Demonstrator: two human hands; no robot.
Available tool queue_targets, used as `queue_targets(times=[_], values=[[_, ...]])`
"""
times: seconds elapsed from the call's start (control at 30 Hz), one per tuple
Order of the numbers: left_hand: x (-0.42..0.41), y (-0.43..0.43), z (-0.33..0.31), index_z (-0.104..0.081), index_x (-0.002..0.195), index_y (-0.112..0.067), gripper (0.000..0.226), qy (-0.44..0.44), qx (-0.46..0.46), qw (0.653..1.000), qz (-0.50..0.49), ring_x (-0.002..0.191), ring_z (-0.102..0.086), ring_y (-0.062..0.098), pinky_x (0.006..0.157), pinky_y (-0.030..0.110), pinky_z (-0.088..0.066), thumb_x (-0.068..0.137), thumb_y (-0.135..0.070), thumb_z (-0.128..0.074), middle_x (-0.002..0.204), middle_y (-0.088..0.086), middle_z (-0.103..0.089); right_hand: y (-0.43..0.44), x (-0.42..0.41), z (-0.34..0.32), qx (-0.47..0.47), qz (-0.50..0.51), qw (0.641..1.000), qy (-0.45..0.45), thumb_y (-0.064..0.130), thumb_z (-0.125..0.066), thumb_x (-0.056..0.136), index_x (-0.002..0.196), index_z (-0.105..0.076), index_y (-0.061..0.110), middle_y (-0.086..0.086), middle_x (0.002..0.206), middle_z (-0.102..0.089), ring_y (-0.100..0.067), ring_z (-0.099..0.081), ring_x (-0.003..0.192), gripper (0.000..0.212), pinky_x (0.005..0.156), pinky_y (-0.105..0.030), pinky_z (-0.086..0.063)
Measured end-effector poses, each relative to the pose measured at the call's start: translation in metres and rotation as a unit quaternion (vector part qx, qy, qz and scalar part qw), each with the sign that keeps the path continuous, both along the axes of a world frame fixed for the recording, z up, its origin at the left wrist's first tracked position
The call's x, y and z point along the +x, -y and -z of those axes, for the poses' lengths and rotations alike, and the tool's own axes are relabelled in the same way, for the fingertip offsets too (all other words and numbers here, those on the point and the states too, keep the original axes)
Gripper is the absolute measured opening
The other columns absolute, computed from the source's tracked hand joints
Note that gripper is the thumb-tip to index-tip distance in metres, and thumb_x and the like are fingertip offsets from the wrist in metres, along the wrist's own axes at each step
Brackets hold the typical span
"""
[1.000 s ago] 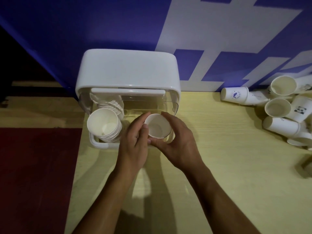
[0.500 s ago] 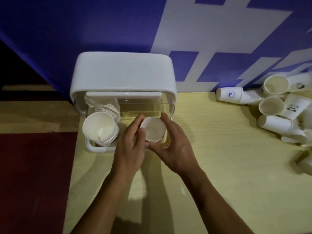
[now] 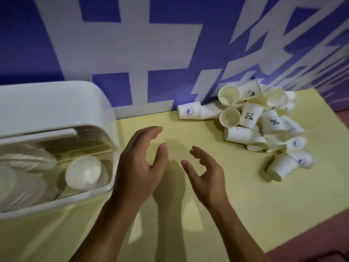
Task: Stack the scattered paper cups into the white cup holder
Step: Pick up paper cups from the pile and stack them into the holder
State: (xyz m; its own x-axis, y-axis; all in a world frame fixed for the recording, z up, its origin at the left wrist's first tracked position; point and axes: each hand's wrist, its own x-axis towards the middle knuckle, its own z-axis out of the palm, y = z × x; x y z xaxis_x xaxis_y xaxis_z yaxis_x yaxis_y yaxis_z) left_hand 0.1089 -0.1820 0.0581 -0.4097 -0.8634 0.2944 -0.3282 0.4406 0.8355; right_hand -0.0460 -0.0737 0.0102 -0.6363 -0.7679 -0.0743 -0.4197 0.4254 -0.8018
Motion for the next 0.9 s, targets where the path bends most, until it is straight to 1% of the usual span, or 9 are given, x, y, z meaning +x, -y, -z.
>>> queue_targets(times=[0.1,0.2,0.3,0.4,0.47,0.63,0.73,0.83,0.9], values=[[-0.083,0.002,0.011,-0.057,0.142,-0.025,0.046,0.078,0.043,0.996,0.021,0.122,-0.057,0.006,0.089,0.018,-0.051,0.099,-0.04,-0.064,0.14,-0.005,-0.061,-0.021,-0.051,0.004,-0.004,0.031,0.999,-0.004,0.043,-0.075,0.092,0.138,-0.062,0.031,0.023,0.124,-0.067,0.019,-0.054,0.114,0.05,0.094,-0.003,-0.042],[-0.163,-0.002,0.029,-0.045,0.151,-0.033,0.064,0.157,0.093,0.983,0.034,0.135,-0.052,0.014,0.098,0.033,-0.054,0.094,-0.052,-0.068,0.154,-0.006,-0.05,-0.042,-0.101,0.004,-0.008,0.063,0.998,-0.02,0.036,-0.075,0.093,0.134,-0.066,0.027,0.019,0.118,-0.07,0.014,-0.058,0.111,0.043,0.091,-0.005,-0.045],[-0.228,-0.012,0.05,-0.036,0.156,-0.027,0.083,0.163,0.145,0.975,0.034,0.138,-0.049,0.019,0.096,0.031,-0.047,0.088,-0.056,-0.074,0.157,-0.002,-0.045,-0.058,-0.144,0.004,-0.014,0.091,0.995,-0.03,0.032,-0.074,0.094,0.129,-0.068,0.026,0.024,0.113,-0.068,0.014,-0.06,0.107,0.037,0.088,-0.006,-0.045],[-0.28,-0.022,0.068,-0.035,0.155,-0.025,0.093,0.144,0.202,0.968,-0.029,0.134,-0.051,0.021,0.094,0.035,-0.048,0.08,-0.058,-0.08,0.153,0.0,-0.047,-0.07,-0.179,0.005,-0.013,0.107,0.994,-0.026,0.031,-0.074,0.094,0.128,-0.069,0.026,0.026,0.111,-0.067,0.012,-0.061,0.105,0.035,0.084,-0.002,-0.042],[-0.303,-0.026,0.078,-0.037,0.153,-0.024,0.095,0.121,0.228,0.964,-0.069,0.126,-0.054,0.021,0.086,0.032,-0.048,0.077,-0.058,-0.083,0.148,0.002,-0.05,-0.075,-0.197,0.004,-0.011,0.109,0.993,-0.032,0.032,-0.073,0.094,0.128,-0.069,0.026,0.021,0.11,-0.069,0.009,-0.061,0.104,0.034,0.082,-0.002,-0.042],[-0.324,-0.025,0.09,-0.044,0.15,-0.018,0.083,0.081,0.242,0.959,-0.125,0.125,-0.056,0.024,0.085,0.029,-0.041,0.083,-0.05,-0.081,0.143,0.004,-0.056,-0.075,-0.23,0.001,-0.017,0.122,0.992,-0.036,0.031,-0.075,0.094,0.125,-0.068,0.027,0.018,0.107,-0.069,-0.002,-0.064,0.094,0.032,0.069,-0.011,-0.044],[-0.314,-0.026,0.079,-0.048,0.14,-0.018,0.074,0.065,0.234,0.959,-0.146,0.114,-0.059,0.023,0.08,0.028,-0.04,0.081,-0.046,-0.083,0.13,0.002,-0.061,-0.061,-0.244,-0.005,-0.027,0.125,0.99,-0.055,0.035,-0.075,0.092,0.123,-0.068,0.025,0.016,0.106,-0.068,-0.008,-0.062,0.088,0.033,0.071,-0.023,-0.047],[-0.282,-0.032,0.059,-0.049,0.132,-0.025,0.069,0.022,0.22,0.963,-0.156,0.105,-0.062,0.019,0.079,0.03,-0.047,0.076,-0.041,-0.088,0.12,-0.005,-0.066,-0.032,-0.255,-0.02,-0.009,0.126,0.989,-0.076,0.049,-0.075,0.09,0.131,-0.064,0.021,0.013,0.111,-0.065,-0.016,-0.064,0.09,0.051,0.075,-0.033,-0.051],[-0.255,-0.037,0.045,-0.052,0.127,-0.032,0.065,0.0,0.211,0.965,-0.158,0.101,-0.065,0.01,0.08,0.029,-0.051,0.075,-0.043,-0.09,0.115,-0.014,-0.068,-0.007,-0.261,-0.028,0.023,0.126,0.988,-0.081,0.056,-0.073,0.088,0.134,-0.06,0.017,0.005,0.117,-0.066,-0.017,-0.063,0.098,0.062,0.08,-0.034,-0.049]])
